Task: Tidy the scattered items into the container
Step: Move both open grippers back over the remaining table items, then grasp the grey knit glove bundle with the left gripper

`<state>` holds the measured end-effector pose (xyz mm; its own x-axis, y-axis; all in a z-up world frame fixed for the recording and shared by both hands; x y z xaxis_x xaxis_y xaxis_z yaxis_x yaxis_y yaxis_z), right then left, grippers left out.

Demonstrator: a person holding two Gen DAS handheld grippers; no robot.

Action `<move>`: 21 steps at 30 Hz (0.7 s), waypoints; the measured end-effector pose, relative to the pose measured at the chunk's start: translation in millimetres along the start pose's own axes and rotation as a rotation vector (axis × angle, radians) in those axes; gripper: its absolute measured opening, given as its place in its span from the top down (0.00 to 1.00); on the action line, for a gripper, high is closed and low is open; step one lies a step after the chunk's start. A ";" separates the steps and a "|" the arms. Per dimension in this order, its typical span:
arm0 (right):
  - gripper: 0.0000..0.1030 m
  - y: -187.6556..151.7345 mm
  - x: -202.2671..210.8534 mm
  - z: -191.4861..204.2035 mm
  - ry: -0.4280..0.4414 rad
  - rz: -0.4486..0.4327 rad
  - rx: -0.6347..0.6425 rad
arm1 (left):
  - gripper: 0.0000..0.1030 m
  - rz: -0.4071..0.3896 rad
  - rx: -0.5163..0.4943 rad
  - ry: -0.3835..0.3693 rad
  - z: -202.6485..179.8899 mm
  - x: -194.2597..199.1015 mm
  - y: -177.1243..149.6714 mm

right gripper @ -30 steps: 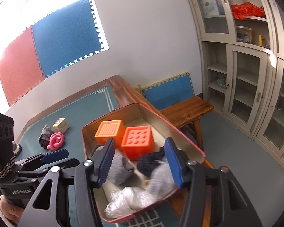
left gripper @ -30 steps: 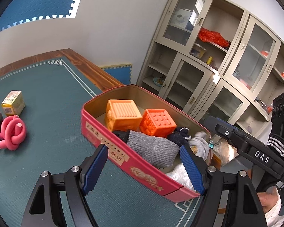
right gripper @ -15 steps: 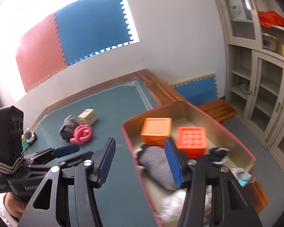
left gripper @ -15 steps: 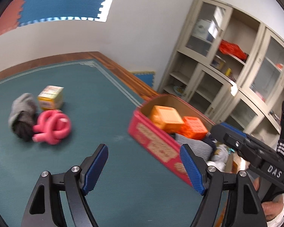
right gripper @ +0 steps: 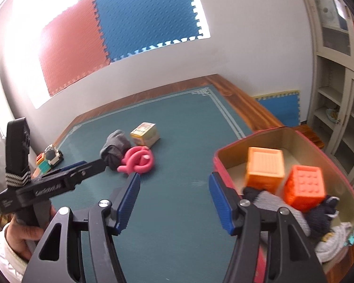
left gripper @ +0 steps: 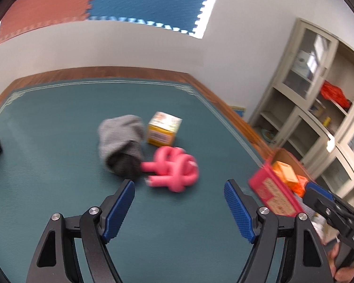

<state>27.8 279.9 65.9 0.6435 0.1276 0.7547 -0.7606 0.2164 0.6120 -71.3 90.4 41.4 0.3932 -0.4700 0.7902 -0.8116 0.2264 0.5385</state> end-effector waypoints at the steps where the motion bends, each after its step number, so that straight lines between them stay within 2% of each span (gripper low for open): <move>1: 0.37 0.2 -4.8 3.2 0.009 0.009 0.006 | 0.22 0.000 0.011 0.013 5.9 -2.4 2.5; 7: 0.37 0.6 -25.0 14.1 0.038 0.038 0.037 | 0.22 0.004 0.076 0.088 39.4 -18.1 18.9; 14: 0.37 1.9 -45.4 9.5 0.062 0.060 0.044 | 0.22 0.036 0.072 0.153 42.5 -47.0 44.2; 21: 0.37 0.5 -60.5 1.2 0.081 0.086 0.035 | 0.22 0.091 0.089 0.170 39.4 -85.1 57.9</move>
<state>-11.6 271.1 20.9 0.5793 0.2221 0.7842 -0.8150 0.1677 0.5546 -168.7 109.9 -6.2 0.3780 -0.2987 0.8763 -0.8791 0.1812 0.4410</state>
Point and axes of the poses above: each gripper's, at about its wrist camera, not at the fingertips, and x roughly against the way its jaws point, z to its left, y to its top, the point moved 1 cm from there along -x, roughly the way its jaws point, and after that the axes turned 14 degrees about z, right-handed, at the moved point
